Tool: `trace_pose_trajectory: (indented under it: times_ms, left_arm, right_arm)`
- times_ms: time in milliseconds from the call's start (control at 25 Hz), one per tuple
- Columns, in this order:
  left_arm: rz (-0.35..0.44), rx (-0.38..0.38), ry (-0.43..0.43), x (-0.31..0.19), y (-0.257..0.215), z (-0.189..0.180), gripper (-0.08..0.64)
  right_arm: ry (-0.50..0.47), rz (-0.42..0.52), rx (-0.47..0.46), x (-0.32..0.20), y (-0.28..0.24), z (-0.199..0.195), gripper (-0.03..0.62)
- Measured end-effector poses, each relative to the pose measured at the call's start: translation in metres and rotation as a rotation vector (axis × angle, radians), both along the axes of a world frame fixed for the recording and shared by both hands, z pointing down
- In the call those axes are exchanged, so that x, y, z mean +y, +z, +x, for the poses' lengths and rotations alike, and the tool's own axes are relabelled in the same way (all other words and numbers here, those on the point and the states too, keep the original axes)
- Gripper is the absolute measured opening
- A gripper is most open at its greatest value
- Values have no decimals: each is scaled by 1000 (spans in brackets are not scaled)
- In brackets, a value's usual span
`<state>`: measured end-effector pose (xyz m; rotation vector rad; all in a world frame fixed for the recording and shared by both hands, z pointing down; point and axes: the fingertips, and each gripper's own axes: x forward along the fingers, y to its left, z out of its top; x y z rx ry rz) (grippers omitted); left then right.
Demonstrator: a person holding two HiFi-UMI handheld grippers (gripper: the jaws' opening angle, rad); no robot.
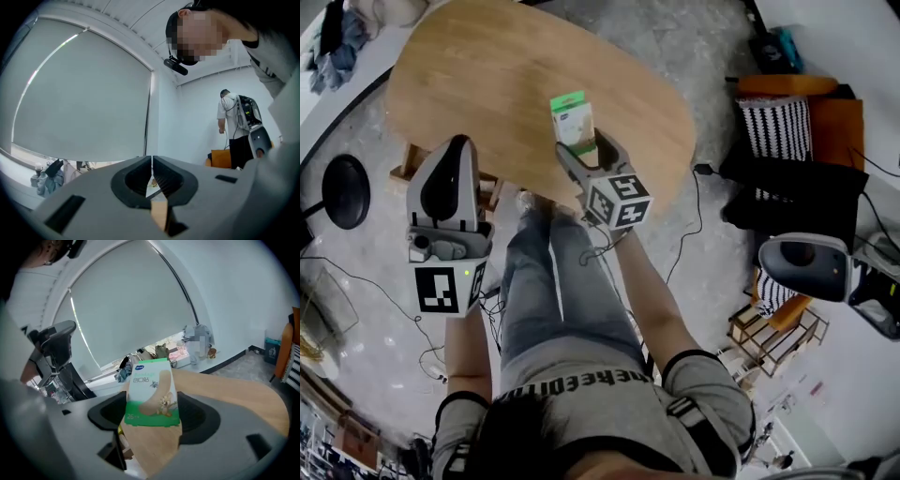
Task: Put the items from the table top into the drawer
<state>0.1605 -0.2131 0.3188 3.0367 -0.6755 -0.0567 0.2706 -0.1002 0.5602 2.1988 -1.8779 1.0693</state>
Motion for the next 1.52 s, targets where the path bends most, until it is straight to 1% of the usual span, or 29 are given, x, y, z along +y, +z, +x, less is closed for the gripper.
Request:
trace_pose_trajectory:
  times_ms: [280,480,520,720,760,840,1000,1360,1520]
  left_arm:
    - [1,-1,-152,1,-16,-46,12]
    - [5,11,-276,-2,-17,-120,12]
    - [7,12,-299,-2,-18,-129,12]
    - [26,2,-392,12,-26,-134,12]
    - [30,-1,-414,15,-27,-140,12]
    - [34,-5,-464,19,-27,-163,12]
    - [35,-7,-524,25,-22,-208,12]
    - [36,0,-653,34,-9,-268,12]
    - [25,4,-691,33,-1,-293,12]
  right_arm:
    - [-152,37,6,-21,-29,-35,341]
    - [-268,43,17,-42,-32,-94,341]
    - [-289,44,17,-45,-33,-100,341]
    - [-381,53,3,-47,-34,-104,341]
    - [-406,53,1,-49,-33,-110,341]
    - [-460,50,-2,-53,-29,-133,341]
    - [-529,30,-4,-59,-16,-178,341]
    - [-706,-71,35,-65,35,-243,341]
    - [-753,-115,51,-68,58,-266,341]
